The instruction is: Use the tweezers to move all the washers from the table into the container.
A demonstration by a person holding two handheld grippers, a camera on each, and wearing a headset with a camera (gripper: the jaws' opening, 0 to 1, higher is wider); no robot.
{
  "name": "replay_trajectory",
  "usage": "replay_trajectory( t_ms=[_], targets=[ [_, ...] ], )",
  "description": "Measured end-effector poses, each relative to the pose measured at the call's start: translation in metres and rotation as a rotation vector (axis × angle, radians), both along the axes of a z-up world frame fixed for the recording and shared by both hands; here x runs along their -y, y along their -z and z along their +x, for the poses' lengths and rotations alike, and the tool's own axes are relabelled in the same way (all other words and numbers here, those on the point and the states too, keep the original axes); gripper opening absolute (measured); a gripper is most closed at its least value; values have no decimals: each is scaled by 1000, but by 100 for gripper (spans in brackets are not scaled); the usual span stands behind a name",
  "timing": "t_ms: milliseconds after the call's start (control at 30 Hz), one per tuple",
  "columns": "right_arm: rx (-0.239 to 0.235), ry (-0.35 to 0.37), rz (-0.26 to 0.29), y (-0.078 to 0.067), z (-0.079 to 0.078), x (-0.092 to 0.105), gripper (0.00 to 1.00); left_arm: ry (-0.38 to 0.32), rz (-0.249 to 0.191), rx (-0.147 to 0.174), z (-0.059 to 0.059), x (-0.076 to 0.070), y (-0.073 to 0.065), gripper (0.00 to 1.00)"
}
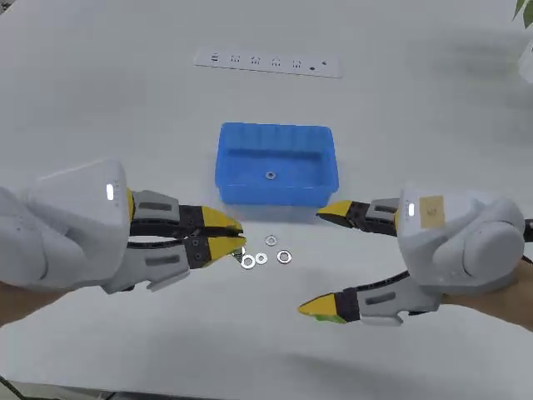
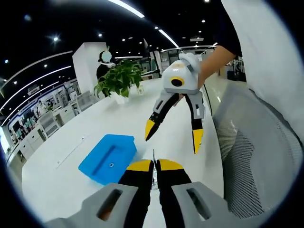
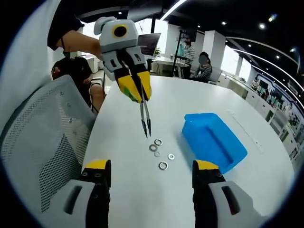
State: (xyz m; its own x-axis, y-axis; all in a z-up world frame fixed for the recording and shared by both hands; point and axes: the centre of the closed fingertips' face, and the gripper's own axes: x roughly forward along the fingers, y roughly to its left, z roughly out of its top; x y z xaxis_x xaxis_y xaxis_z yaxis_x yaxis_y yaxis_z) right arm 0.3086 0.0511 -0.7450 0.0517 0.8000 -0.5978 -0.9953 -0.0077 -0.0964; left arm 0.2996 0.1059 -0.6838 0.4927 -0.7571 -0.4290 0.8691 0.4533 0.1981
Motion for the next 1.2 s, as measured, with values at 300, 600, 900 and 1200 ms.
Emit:
replay_trajectory(
  t_ms=[300,600,900,1200],
  targets=[
    [-48,18,-21,12,-17,12,78,-5,0,-7,1,6,5,7],
    [-79,60,-2,15,-17,13,77,-5,3,-10,5,6,6,7],
    [-100,78,9,16,-22,12,77,14,9,-23,6,8,10,7],
    [-114,96,-1,22,-23,19,77,24,14,-43,9,9,20,7]
  ],
)
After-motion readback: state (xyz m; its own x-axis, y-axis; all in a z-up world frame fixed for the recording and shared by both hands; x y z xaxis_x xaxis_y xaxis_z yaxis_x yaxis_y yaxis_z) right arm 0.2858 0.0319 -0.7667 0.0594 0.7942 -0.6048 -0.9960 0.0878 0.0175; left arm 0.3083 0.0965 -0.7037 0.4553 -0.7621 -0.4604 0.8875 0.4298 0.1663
